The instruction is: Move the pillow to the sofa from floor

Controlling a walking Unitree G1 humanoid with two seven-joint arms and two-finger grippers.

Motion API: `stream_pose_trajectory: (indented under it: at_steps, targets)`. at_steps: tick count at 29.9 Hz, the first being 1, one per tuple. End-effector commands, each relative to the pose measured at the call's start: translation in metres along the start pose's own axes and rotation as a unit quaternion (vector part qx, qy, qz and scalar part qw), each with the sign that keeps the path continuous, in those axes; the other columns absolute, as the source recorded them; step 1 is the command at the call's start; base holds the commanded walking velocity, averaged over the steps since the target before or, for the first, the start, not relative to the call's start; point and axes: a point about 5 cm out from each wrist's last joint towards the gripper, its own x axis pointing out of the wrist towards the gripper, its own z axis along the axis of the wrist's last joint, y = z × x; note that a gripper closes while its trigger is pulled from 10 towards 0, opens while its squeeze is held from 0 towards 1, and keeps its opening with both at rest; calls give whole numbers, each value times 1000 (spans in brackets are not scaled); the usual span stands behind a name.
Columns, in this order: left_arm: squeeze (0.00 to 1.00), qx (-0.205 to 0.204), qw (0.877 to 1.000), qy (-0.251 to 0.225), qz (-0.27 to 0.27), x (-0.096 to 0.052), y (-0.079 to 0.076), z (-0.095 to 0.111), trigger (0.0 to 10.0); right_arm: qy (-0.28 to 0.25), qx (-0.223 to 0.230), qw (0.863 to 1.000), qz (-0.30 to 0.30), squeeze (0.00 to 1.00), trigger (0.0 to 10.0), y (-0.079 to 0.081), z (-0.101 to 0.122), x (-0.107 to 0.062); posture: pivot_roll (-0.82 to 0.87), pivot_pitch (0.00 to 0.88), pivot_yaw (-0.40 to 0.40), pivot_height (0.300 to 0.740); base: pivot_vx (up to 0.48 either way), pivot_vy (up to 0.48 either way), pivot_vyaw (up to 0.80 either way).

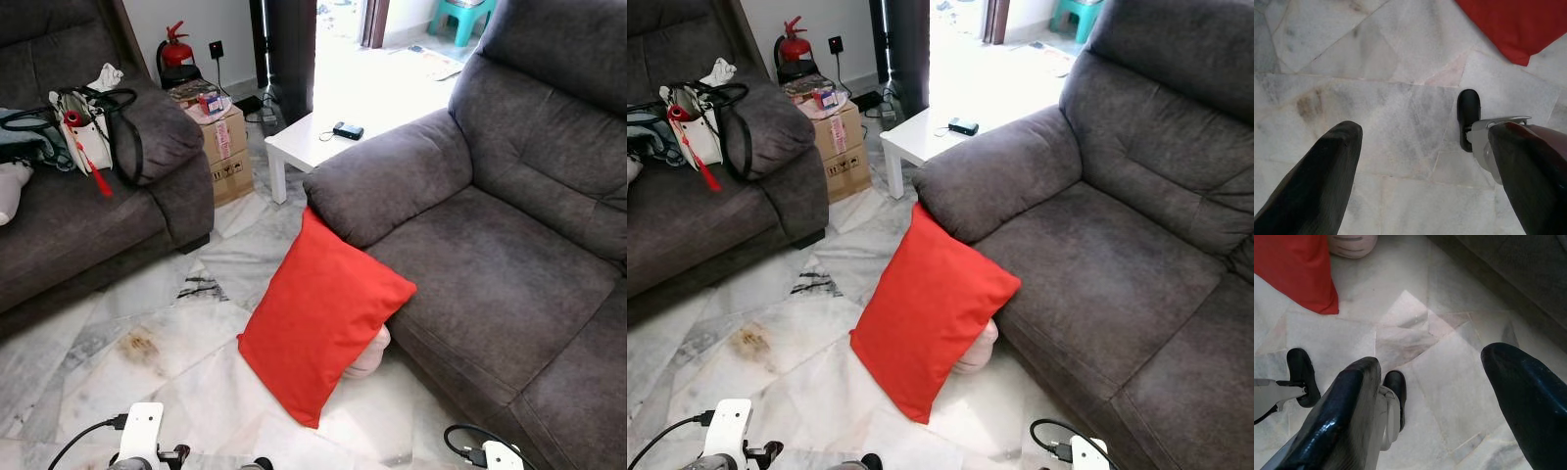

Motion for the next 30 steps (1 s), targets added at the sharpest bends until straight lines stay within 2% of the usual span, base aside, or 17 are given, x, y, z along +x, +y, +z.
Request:
stream_pose_trajectory:
  at_steps: [1, 30]
  targets:
    - [0, -4, 1000, 9, 4, -1, 3, -5, 10000, 7, 8, 1000, 0, 0, 10000, 0, -5, -1, 69, 90, -21, 740, 0, 0, 0]
    - [0, -7, 1000, 8, 4, -1, 3, -5, 10000, 3, 10, 1000, 7, 0, 10000, 0, -4, -1, 74, 98, -19, 740, 0, 0, 0]
